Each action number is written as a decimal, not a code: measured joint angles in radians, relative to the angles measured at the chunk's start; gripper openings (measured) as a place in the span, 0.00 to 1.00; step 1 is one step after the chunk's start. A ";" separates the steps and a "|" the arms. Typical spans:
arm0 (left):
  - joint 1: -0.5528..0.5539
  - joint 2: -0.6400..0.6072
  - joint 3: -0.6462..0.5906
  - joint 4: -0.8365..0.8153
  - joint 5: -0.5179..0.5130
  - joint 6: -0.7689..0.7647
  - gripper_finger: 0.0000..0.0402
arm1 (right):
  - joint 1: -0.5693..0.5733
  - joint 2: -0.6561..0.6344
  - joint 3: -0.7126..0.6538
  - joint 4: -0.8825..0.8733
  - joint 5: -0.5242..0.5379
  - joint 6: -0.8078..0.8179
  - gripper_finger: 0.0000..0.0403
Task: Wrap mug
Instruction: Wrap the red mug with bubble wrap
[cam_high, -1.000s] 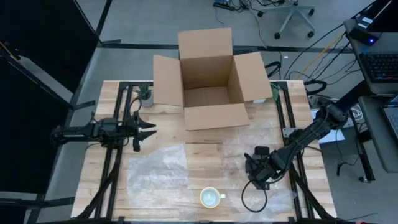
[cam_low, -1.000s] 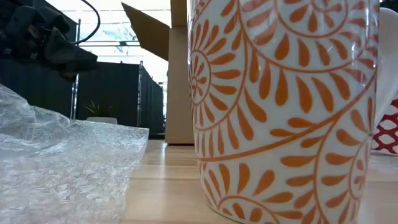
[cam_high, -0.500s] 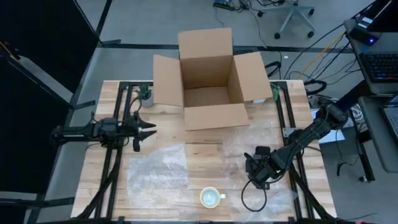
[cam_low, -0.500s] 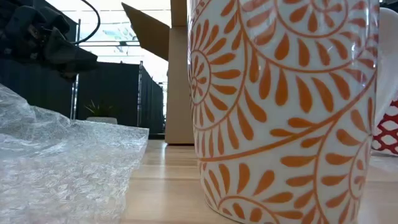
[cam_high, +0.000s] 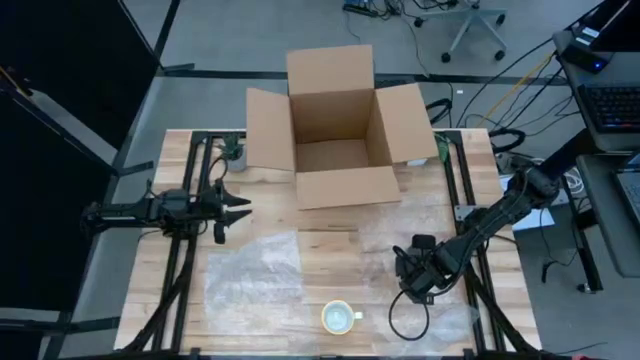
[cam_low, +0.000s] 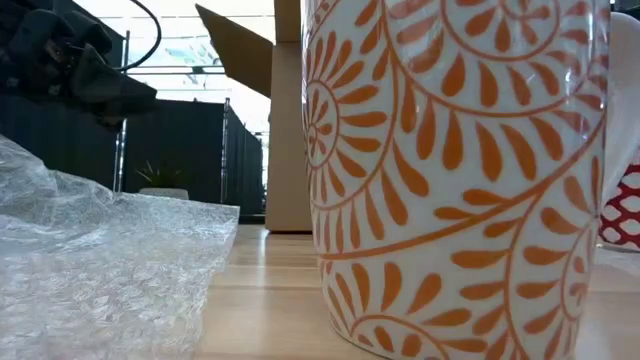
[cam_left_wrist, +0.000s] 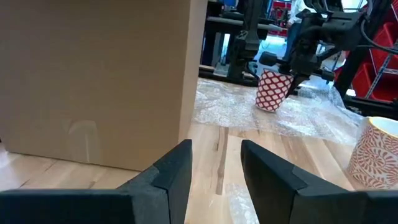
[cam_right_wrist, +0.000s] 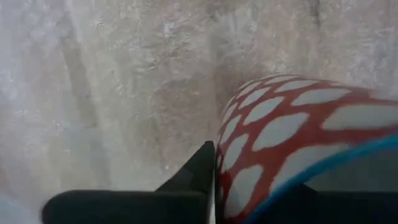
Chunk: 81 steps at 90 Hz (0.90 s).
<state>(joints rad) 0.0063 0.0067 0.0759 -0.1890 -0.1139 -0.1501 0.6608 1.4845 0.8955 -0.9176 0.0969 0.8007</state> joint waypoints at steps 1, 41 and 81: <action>0.000 0.000 0.000 0.000 0.000 0.000 0.32 | 0.000 0.000 0.000 0.001 0.001 0.000 0.15; 0.000 0.000 0.000 0.000 0.000 0.000 0.32 | 0.000 -0.002 0.049 0.063 0.062 -0.045 0.53; 0.000 0.000 0.000 0.000 0.000 0.000 0.32 | -0.013 -0.002 0.050 0.076 0.188 -0.067 0.66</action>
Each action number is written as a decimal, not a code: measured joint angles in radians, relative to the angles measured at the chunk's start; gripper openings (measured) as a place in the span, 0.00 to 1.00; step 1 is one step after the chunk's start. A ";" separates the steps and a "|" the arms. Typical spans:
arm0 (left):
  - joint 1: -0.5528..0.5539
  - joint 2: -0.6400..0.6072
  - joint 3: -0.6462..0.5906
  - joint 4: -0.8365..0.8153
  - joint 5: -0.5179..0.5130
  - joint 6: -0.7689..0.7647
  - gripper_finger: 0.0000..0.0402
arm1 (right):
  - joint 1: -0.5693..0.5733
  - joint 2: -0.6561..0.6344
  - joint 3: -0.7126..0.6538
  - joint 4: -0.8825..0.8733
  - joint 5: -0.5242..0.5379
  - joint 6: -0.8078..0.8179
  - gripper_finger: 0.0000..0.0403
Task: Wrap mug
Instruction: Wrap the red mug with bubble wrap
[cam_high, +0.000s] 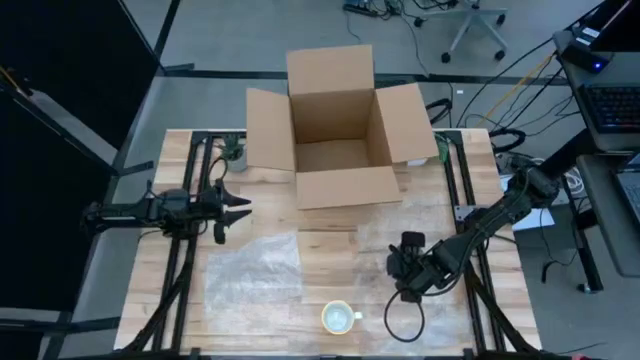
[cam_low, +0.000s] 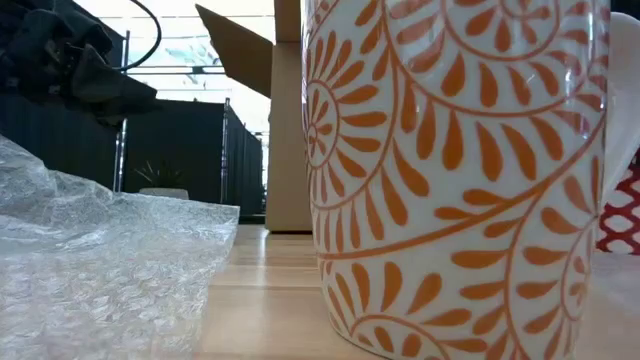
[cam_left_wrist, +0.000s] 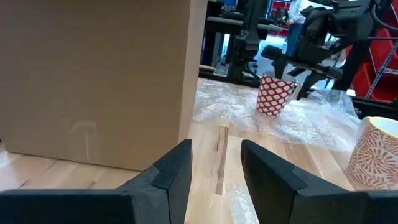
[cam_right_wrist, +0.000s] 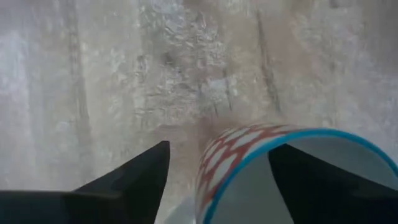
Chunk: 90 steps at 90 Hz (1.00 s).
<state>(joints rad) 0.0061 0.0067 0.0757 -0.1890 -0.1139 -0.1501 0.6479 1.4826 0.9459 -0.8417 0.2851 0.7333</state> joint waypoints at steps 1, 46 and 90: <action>0.000 0.000 0.000 0.000 0.000 0.000 0.32 | 0.000 0.000 0.000 0.000 -0.001 0.000 0.67; 0.000 0.000 0.000 0.000 0.000 0.000 0.32 | 0.002 -0.001 0.000 -0.050 -0.106 -0.013 0.67; 0.000 0.000 0.000 0.000 0.000 0.066 0.32 | 0.002 -0.003 0.010 -0.126 -0.106 -0.011 0.66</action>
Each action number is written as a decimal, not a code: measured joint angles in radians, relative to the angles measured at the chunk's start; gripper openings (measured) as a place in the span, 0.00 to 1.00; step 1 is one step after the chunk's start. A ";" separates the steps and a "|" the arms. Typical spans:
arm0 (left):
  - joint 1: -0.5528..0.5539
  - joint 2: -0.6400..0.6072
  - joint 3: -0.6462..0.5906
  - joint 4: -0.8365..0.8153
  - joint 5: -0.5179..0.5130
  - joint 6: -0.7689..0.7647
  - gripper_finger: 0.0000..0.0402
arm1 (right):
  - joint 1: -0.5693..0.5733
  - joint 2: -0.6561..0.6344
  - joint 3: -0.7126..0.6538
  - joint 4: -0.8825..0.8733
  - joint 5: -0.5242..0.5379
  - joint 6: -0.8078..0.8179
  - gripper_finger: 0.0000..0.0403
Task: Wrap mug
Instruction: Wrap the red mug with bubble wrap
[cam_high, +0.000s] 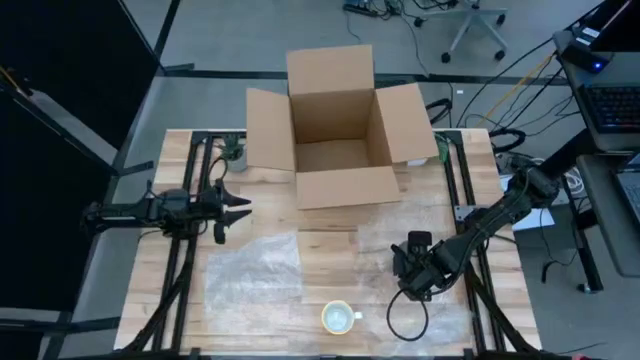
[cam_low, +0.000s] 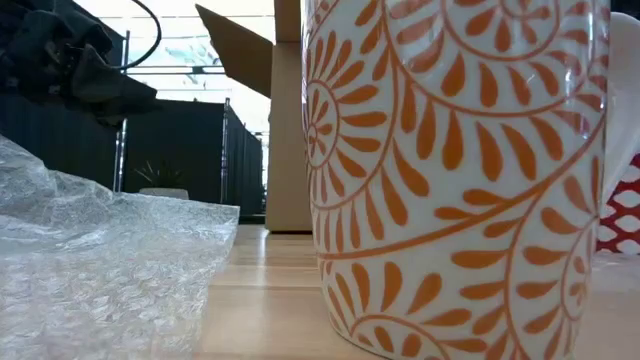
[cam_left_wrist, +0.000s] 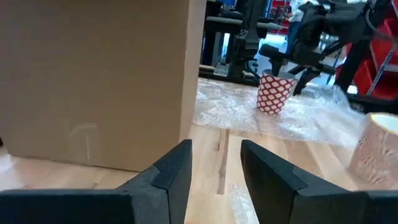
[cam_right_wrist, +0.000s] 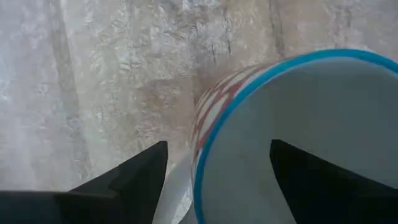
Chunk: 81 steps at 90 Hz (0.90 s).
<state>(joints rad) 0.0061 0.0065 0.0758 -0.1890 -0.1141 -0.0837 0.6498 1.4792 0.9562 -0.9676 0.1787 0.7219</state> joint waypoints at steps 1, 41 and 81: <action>0.000 0.000 0.000 0.000 0.000 0.006 0.32 | 0.000 0.000 0.003 0.001 0.000 0.000 0.66; 0.000 0.000 -0.001 0.021 -0.036 0.037 0.32 | 0.002 -0.003 0.296 -0.222 0.012 -0.072 0.66; 0.000 0.000 -0.001 0.023 -0.040 -0.167 0.32 | 0.262 0.000 0.389 -0.051 0.031 0.334 0.66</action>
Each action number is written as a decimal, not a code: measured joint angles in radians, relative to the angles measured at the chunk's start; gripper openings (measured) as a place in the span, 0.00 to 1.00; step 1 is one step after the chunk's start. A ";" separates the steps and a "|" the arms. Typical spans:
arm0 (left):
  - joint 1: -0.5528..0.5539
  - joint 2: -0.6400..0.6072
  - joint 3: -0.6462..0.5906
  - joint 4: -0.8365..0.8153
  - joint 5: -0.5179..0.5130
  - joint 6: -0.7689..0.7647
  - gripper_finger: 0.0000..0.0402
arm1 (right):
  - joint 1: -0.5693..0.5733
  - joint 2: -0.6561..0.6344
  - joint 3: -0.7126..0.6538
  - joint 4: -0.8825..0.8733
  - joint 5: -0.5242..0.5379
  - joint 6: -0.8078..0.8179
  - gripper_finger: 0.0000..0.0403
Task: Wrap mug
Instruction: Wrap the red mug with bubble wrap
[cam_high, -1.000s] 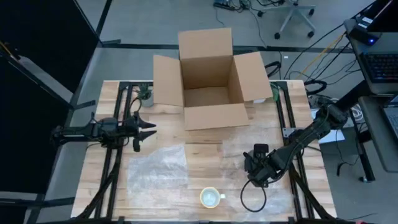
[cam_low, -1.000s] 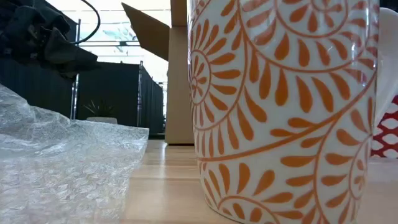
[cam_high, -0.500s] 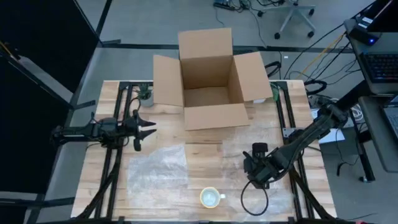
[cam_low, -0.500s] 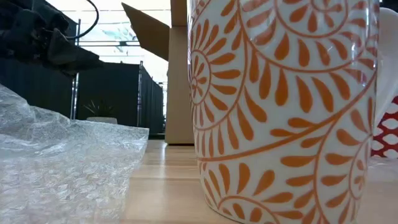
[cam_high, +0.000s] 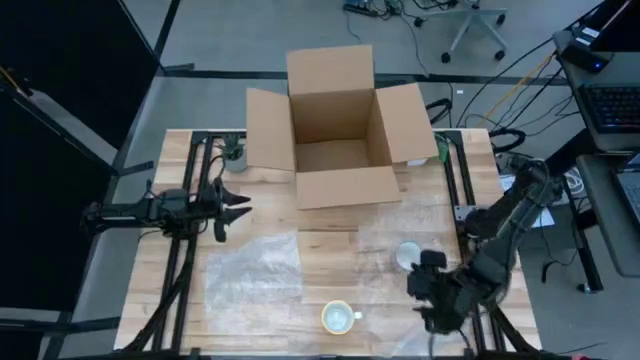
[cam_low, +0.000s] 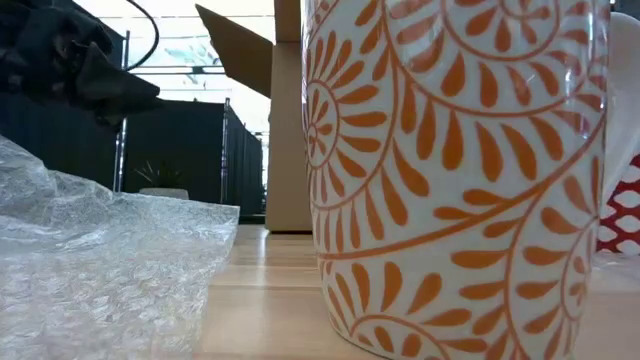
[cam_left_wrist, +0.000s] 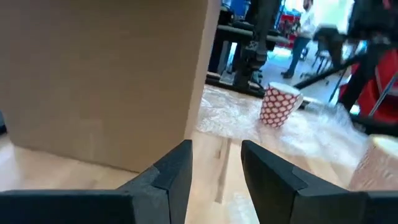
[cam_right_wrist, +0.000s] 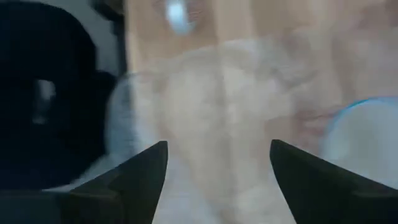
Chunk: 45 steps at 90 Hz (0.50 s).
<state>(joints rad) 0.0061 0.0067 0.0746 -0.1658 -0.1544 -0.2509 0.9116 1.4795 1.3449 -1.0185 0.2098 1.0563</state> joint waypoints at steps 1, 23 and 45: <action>0.000 0.000 0.000 0.000 0.000 -0.001 0.32 | 0.006 0.003 0.000 0.011 0.000 0.007 0.66; 0.000 0.000 0.000 0.011 0.000 -0.092 0.32 | 0.070 0.068 -0.001 0.263 -0.004 0.113 0.66; 0.000 0.000 0.000 0.046 0.014 -0.189 0.32 | 0.079 0.128 0.099 0.319 -0.026 0.138 0.66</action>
<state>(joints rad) 0.0063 0.0063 0.0746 -0.1194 -0.1405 -0.4397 0.9901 1.6073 1.4437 -0.6994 0.1833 1.1938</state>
